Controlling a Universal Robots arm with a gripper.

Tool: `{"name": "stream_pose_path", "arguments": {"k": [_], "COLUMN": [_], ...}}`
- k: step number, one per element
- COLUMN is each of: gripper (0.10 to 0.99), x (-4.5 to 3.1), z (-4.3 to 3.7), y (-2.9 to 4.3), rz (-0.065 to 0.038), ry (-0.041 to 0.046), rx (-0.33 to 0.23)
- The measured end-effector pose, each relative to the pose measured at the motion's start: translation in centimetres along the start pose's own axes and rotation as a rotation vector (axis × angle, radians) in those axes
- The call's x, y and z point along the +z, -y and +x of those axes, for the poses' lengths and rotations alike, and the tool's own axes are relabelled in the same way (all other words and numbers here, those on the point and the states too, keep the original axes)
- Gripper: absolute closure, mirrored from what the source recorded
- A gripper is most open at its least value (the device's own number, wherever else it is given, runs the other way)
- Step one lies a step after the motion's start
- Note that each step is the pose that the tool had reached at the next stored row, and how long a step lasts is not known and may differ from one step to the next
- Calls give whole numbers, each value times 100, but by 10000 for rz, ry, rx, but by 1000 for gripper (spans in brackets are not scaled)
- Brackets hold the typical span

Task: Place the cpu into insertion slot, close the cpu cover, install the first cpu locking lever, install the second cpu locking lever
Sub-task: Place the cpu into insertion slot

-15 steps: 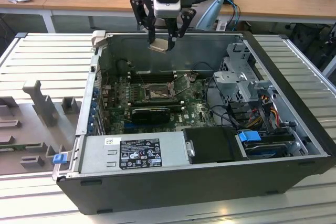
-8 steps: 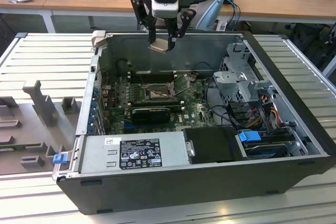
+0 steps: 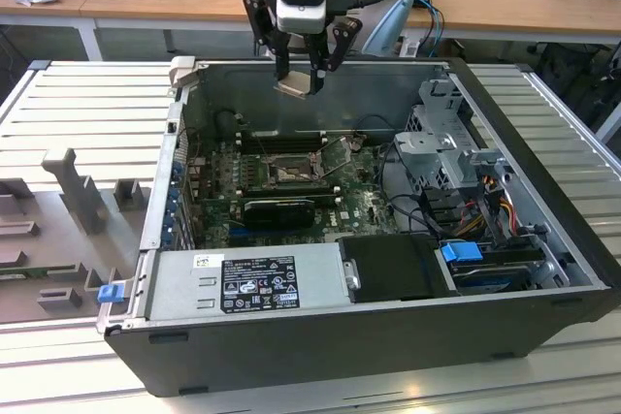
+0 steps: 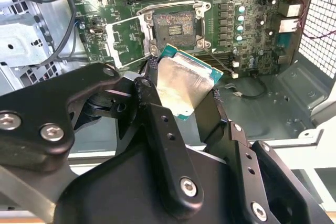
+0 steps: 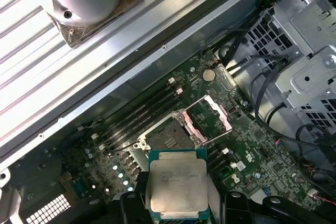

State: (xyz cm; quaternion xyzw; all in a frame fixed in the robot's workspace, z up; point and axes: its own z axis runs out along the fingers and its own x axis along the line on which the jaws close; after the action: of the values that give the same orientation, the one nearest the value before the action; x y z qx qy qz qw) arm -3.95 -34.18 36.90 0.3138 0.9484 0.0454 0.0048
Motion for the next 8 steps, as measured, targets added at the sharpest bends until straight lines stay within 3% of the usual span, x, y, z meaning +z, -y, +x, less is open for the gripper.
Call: {"name": "stream_pose_path", "arguments": {"k": [8], "gripper": [561], "x": [0], "z": [0], "y": [0], "rz": [-7], "ry": [31], "rx": [348]}}
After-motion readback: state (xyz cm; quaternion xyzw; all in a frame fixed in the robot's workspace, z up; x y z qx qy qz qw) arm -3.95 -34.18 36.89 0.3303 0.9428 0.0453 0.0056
